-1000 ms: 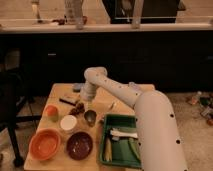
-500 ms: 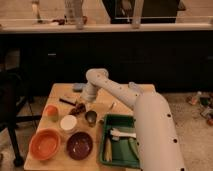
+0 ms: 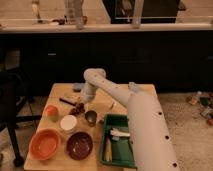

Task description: Place grapes in red bowl

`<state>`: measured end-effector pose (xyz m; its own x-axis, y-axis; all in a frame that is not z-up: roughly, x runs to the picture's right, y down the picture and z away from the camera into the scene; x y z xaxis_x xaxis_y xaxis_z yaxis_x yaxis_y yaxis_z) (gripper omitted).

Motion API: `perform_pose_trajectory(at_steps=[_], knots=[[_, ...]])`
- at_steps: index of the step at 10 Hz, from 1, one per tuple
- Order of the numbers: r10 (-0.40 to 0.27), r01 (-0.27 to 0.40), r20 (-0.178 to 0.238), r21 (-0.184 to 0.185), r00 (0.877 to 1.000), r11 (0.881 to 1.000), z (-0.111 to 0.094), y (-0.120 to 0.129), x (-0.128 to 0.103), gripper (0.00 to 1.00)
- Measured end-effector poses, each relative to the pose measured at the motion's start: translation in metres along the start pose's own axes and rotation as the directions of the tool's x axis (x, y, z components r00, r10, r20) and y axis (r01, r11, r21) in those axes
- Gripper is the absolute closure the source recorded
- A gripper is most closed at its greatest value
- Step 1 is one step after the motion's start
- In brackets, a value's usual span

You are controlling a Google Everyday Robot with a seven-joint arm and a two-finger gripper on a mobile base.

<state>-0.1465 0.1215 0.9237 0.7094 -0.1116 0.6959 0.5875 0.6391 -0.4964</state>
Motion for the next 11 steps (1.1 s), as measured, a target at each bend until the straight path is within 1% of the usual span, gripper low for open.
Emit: perform_pose_trajectory(at_steps=[2,4,5,6,8,11], knots=[[-0.014,0.014,0.002,-0.004,1.000,1.000,0.005,-0.004,-0.002,0.50],[-0.019,0.019,0.003,-0.011,1.000,1.000,0.007,-0.003,-0.003,0.67],[-0.022,0.022,0.002,-0.011,1.000,1.000,0.007,-0.003,-0.002,0.80],[-0.025,0.025,0.001,-0.009,1.000,1.000,0.007,-0.002,-0.003,0.86],[-0.039,0.039,-0.015,0.004,0.999,0.999,0.001,-0.002,-0.004,0.88],[-0.059,0.063,-0.055,0.055,0.997,0.997,-0.024,-0.003,-0.014,0.88]])
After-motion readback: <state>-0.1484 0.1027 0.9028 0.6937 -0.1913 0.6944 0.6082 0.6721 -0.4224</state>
